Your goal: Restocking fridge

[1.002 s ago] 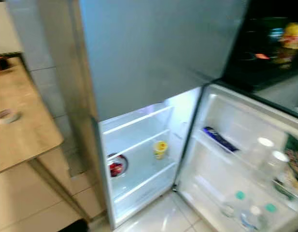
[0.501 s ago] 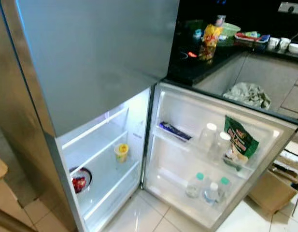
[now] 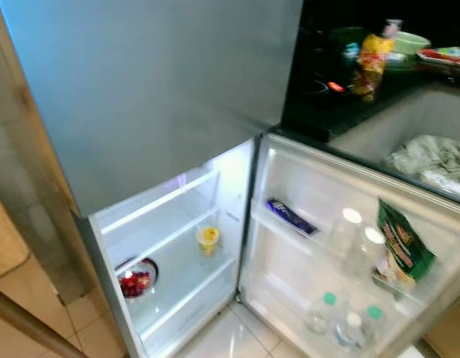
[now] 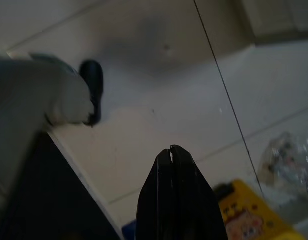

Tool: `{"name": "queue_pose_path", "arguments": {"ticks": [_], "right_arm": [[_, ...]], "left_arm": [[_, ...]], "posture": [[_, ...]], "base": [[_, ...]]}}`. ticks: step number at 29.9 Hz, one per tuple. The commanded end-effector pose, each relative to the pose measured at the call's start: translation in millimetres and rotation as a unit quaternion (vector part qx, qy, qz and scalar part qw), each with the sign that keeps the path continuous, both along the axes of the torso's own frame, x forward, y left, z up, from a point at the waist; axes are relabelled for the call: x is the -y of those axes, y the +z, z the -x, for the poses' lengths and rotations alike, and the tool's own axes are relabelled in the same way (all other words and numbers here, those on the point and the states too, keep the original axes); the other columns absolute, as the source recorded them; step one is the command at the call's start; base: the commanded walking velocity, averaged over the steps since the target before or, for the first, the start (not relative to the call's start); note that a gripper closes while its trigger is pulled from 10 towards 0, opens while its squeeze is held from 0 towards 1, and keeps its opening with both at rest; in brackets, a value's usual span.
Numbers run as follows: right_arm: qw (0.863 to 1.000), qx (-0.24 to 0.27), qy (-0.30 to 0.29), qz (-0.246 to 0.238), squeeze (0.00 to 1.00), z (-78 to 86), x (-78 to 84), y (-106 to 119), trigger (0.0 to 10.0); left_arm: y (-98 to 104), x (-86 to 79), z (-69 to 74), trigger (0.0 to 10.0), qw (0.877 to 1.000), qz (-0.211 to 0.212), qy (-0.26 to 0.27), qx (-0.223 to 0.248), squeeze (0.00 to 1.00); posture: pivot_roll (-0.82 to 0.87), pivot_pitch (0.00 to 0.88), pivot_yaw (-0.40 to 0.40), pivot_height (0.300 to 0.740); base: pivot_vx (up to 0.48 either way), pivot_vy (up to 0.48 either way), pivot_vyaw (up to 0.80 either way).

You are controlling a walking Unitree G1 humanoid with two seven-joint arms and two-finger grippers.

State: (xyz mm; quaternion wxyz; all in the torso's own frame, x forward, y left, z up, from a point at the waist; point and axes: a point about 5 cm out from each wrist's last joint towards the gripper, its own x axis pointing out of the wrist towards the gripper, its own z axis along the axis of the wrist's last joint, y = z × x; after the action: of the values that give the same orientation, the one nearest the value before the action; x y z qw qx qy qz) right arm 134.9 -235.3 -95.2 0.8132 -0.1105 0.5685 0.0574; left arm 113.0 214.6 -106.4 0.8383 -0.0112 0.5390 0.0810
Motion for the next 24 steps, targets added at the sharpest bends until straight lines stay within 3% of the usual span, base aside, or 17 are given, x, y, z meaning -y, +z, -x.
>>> {"name": "queue_pose_path", "arguments": {"ticks": [1,12,24], "right_arm": [[1.0,-0.013,-0.001,-0.004,0.0,7.9,-1.0,-2.9,10.0],[1.0,-0.013,0.0,-0.007,0.0,9.0,-2.1,-3.4,10.0],[1.0,-0.005,-0.003,-0.007,0.0,7.0,-0.9,-2.4,10.0]], "left_arm": [[-0.4,-0.3,1.3,10.0,1.0,0.001,-0.002,-0.005,0.0],[-0.3,0.3,0.4,10.0,1.0,0.003,-0.002,-0.003,0.0],[-0.5,0.2,1.3,10.0,1.0,0.001,0.005,-0.002,0.0]], "posture": [[-0.08,0.0,-0.006,0.74],[-0.09,0.002,-0.006,0.74],[-0.09,0.003,-0.01,0.74]], "base": [[0.0,-0.472,-0.77],[0.0,-0.472,-0.77],[0.0,-0.427,0.0]]}}
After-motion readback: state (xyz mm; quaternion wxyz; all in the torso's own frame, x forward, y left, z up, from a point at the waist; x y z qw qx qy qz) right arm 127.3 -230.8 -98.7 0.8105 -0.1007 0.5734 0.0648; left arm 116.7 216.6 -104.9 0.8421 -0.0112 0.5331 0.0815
